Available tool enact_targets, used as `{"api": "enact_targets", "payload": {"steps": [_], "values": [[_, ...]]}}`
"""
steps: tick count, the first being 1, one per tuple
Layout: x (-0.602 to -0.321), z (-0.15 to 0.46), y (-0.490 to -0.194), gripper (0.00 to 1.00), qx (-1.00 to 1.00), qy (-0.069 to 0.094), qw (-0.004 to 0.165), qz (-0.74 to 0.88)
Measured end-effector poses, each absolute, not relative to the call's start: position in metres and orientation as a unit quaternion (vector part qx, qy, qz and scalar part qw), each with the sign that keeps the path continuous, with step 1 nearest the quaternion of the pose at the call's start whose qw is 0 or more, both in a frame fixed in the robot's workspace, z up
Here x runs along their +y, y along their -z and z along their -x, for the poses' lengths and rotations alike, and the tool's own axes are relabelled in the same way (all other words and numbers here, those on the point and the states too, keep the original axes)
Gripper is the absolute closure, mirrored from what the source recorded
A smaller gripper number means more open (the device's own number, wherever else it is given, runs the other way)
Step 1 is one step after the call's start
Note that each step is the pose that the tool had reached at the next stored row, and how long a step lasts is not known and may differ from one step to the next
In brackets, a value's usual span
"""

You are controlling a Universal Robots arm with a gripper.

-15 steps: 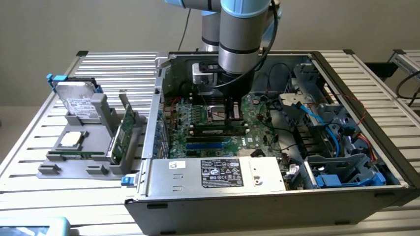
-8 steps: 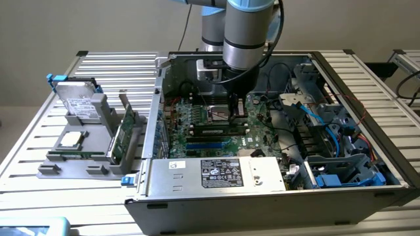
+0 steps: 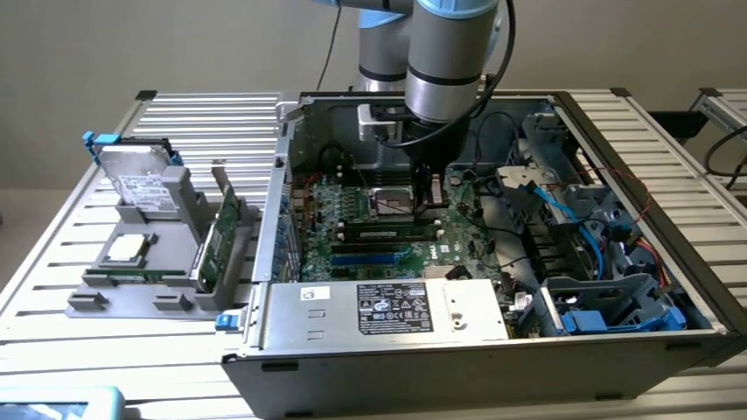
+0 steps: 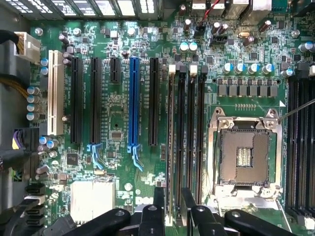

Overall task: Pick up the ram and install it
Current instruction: 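Insert the ram into the slot, then press down the ram until it locks into place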

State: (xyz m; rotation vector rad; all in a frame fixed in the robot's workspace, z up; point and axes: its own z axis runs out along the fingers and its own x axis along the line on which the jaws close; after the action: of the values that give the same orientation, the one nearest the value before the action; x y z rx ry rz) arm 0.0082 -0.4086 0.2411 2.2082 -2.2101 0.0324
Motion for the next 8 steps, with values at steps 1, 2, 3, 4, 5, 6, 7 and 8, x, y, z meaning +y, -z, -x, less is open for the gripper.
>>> {"api": "enact_targets", "payload": {"steps": [1, 2, 3, 4, 5, 6, 7, 8], "values": [[-0.4086, -0.0082, -0.2411, 0.72, -0.707, -0.010, 0.009, -0.707], [-0.4086, -0.0082, -0.2411, 0.72, -0.707, -0.010, 0.009, -0.707], [-0.4086, -0.0082, -0.2412, 0.72, -0.707, -0.010, 0.009, -0.707], [-0.4086, -0.0082, -0.2411, 0.72, -0.707, -0.010, 0.009, -0.707], [-0.4086, -0.0082, -0.2412, 0.72, -0.707, -0.010, 0.009, -0.707], [-0.4086, -0.0082, -0.2411, 0.72, -0.707, -0.010, 0.009, -0.707], [-0.4086, -0.0082, -0.2412, 0.72, -0.707, -0.010, 0.009, -0.707], [-0.4086, -0.0083, -0.2412, 0.72, -0.707, -0.010, 0.009, -0.707]]}}
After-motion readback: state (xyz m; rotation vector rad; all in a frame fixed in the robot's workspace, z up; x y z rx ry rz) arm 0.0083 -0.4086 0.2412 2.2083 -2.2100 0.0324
